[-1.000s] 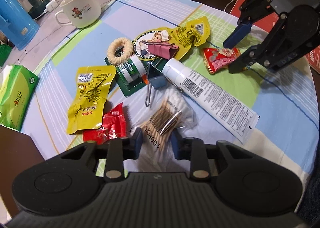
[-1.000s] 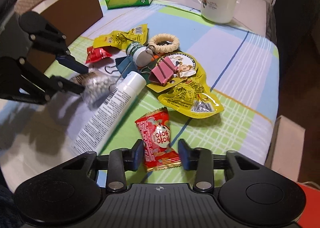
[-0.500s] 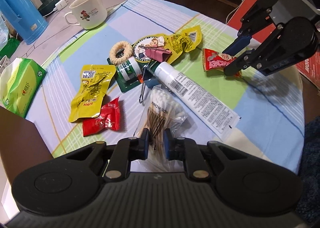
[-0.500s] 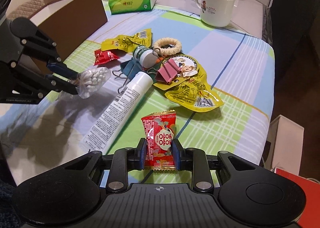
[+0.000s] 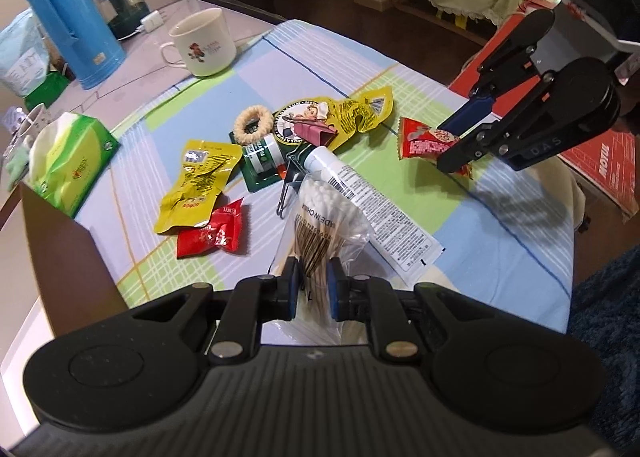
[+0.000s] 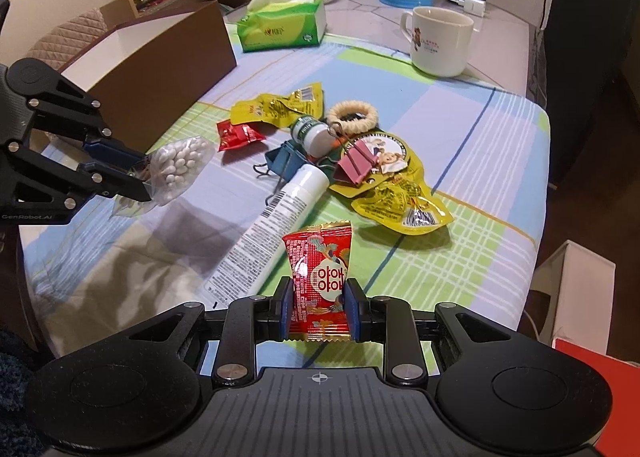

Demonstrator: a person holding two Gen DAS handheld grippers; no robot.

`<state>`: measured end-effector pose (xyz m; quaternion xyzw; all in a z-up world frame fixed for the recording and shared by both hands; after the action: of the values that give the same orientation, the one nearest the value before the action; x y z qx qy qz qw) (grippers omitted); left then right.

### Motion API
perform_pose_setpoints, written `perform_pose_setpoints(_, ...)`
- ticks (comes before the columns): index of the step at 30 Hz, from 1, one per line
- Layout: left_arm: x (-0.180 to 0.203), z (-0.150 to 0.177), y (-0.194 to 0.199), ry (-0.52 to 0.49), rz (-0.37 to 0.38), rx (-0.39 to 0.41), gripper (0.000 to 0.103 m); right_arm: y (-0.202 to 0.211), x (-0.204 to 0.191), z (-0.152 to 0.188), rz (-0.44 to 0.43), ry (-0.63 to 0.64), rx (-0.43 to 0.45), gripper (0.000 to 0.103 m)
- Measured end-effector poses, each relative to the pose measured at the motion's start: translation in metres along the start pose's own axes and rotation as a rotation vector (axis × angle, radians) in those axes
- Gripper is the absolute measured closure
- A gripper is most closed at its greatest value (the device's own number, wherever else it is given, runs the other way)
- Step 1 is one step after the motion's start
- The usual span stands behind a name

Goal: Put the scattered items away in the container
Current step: 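Carry the swab bag and red candy over the box with both tools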

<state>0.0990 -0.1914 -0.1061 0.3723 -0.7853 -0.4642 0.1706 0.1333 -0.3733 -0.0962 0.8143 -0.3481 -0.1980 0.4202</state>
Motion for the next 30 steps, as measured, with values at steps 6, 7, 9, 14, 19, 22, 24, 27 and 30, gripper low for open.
perform_pose_setpoints(6, 0.002, 0.007, 0.012, 0.031, -0.033, 0.013, 0.091, 0.002, -0.003, -0.002, -0.011, 0.017, 0.009, 0.077)
perform_pose_setpoints(7, 0.002, 0.007, 0.014, 0.037, -0.038, 0.016, 0.091, 0.003, -0.003, -0.002, -0.014, 0.020, 0.010, 0.077)
perform_pose_setpoints(9, 0.001, 0.009, 0.018, 0.047, -0.047, 0.024, 0.091, 0.004, -0.005, -0.004, -0.017, 0.028, 0.012, 0.077)
perform_pose_setpoints(14, -0.001, 0.013, 0.028, 0.064, -0.054, 0.039, 0.092, 0.007, -0.010, -0.008, -0.020, 0.040, 0.016, 0.077)
perform_pose_setpoints(19, -0.006, 0.016, 0.035, 0.067, -0.045, 0.058, 0.092, 0.009, -0.019, -0.013, -0.010, 0.039, 0.019, 0.077)
perform_pose_setpoints(22, -0.009, 0.017, 0.039, 0.054, -0.029, 0.072, 0.092, 0.011, -0.024, -0.015, 0.006, 0.023, 0.021, 0.077)
perform_pose_setpoints(24, -0.013, 0.017, 0.042, 0.043, -0.017, 0.083, 0.092, 0.013, -0.028, -0.017, 0.023, 0.007, 0.023, 0.077)
perform_pose_setpoints(27, -0.019, 0.014, 0.048, 0.027, 0.010, 0.106, 0.092, 0.018, -0.034, -0.020, 0.049, -0.021, 0.029, 0.077)
perform_pose_setpoints(30, -0.028, 0.013, 0.057, 0.009, 0.029, 0.135, 0.092, 0.021, -0.041, -0.026, 0.069, -0.050, 0.037, 0.077)
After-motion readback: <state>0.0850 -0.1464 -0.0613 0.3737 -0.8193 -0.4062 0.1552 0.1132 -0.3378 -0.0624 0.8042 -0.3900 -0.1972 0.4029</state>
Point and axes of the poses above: each gripper's, at about its wrist camera, not at the fingertips, and y roughly against the way its jaws point, x to its right, z to its underside, the point moved 4 cm from there along -y, roughly the way its jaws point, and after that the axes turned 9 degrees about y, right-handed, at the moved point
